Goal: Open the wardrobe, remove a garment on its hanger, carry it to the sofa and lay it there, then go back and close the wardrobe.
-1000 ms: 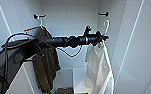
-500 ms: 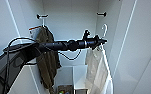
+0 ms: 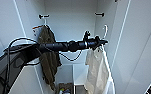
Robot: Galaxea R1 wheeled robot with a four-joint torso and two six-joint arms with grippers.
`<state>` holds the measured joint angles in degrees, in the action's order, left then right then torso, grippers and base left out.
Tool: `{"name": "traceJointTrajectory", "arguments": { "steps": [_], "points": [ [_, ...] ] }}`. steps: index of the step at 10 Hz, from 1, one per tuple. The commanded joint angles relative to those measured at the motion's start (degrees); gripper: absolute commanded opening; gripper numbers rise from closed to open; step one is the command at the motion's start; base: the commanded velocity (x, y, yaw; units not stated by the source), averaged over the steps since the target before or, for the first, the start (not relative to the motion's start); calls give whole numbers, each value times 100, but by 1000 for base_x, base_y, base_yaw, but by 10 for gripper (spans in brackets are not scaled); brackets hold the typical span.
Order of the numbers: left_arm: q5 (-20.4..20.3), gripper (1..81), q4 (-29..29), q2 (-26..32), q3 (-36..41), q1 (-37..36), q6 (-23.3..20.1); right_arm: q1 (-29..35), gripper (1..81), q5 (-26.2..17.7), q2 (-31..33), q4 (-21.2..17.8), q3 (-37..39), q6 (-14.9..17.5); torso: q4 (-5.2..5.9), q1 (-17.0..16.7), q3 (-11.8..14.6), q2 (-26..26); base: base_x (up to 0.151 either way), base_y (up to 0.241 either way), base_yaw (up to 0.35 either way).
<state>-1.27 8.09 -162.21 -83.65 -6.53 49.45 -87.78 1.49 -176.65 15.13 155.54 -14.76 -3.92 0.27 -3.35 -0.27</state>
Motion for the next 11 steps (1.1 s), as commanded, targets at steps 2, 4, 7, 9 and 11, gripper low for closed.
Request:
{"name": "traceJointTrajectory", "arguments": {
  "steps": [2,4,7,9,11],
  "points": [
    [-313,10,-124,74,94,-994,-49,221,811,-298,-48,8,-60,17,0,0,0,0,-117,0,0],
    [-409,10,-203,171,191,-872,-40,213,811,-298,-48,7,-60,17,0,0,0,0,-117,0,0],
    [-576,10,-282,426,481,-696,-40,213,811,-298,-48,8,-60,17,0,-4,0,-2,-117,0,0],
    [-585,10,-291,531,569,-651,-40,221,811,-298,-48,8,-60,17,0,5,0,2,-117,0,0],
    [-576,10,-308,557,631,-625,-40,221,811,-298,-48,-1,-60,17,0,-15,2,-5,-117,0,0]
  ]
}}
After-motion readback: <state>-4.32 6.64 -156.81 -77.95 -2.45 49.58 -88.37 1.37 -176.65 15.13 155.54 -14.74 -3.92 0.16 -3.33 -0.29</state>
